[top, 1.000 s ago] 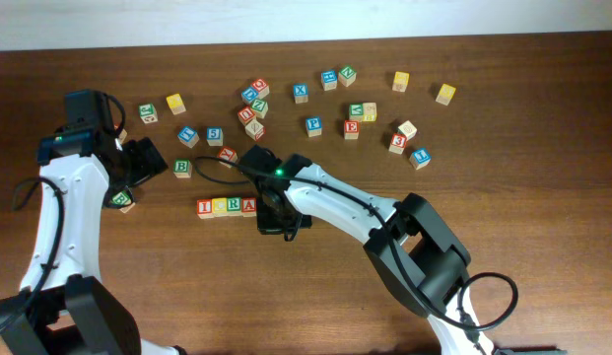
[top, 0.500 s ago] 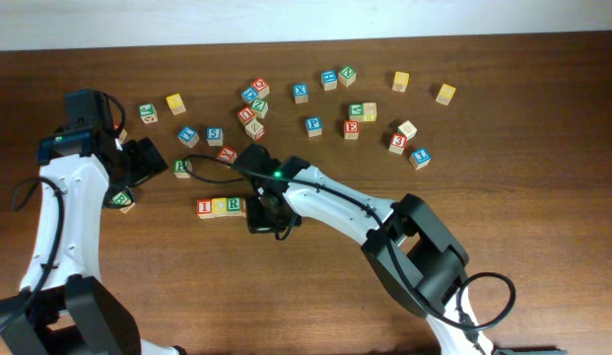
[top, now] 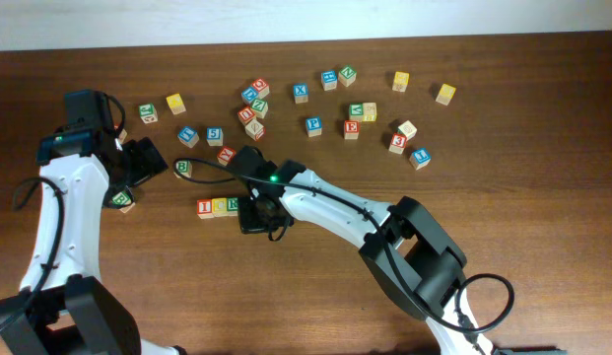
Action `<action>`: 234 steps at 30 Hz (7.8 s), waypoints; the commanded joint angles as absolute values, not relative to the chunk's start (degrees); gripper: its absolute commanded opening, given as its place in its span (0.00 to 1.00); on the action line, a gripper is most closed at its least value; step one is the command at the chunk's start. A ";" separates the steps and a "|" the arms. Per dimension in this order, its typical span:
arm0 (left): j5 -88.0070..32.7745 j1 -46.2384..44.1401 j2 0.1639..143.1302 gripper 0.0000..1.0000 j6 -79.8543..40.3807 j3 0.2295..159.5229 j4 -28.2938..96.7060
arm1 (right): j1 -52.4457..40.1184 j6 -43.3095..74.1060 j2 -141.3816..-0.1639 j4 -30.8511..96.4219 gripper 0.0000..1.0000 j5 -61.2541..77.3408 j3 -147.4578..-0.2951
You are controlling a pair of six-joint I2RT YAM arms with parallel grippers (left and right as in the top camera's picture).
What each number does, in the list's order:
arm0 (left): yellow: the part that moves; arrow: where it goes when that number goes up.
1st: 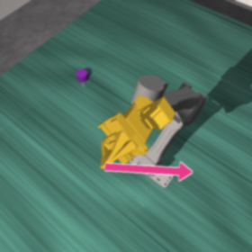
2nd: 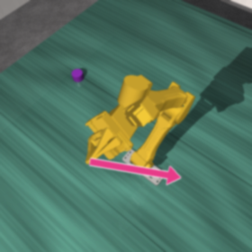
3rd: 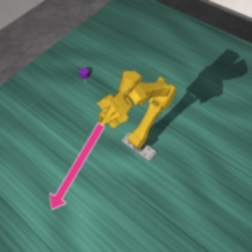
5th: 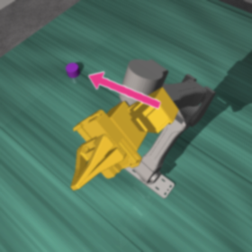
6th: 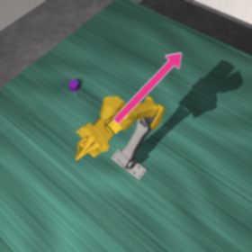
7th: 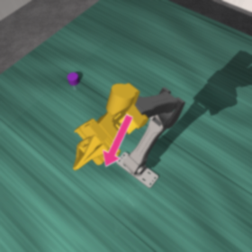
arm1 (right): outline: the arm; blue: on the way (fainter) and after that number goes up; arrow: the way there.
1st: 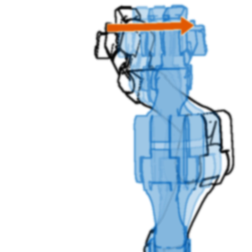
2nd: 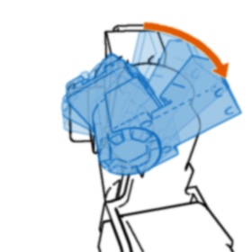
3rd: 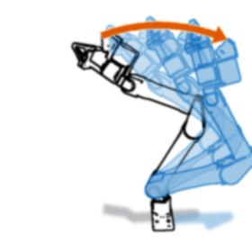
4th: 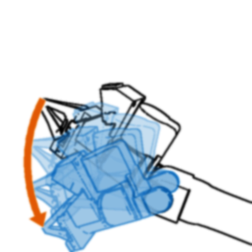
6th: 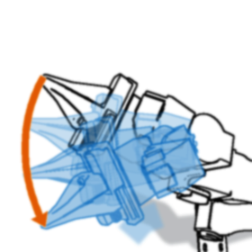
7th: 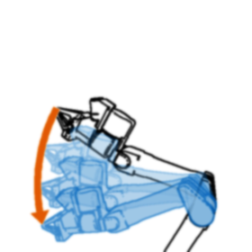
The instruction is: Spell out ICRA
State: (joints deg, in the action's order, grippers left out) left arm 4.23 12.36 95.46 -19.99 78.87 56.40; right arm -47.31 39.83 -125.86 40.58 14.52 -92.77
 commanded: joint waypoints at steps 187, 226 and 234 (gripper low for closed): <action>-1.72 5.76 101.01 0.00 -4.19 57.78 34.50 | 3.77 18.22 -119.02 69.36 0.98 11.38 -96.99; -5.15 -5.67 101.95 0.00 -2.92 58.02 32.58 | 3.77 18.22 -119.02 69.36 0.98 11.38 -96.97; -5.17 -8.71 101.95 0.02 -2.92 58.26 32.56 | 3.77 18.22 -119.02 69.36 0.98 11.38 -96.99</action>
State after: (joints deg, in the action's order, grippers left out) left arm -4.14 -7.27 101.16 -4.01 57.89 32.73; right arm 3.66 18.76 -119.98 69.41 11.88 -96.33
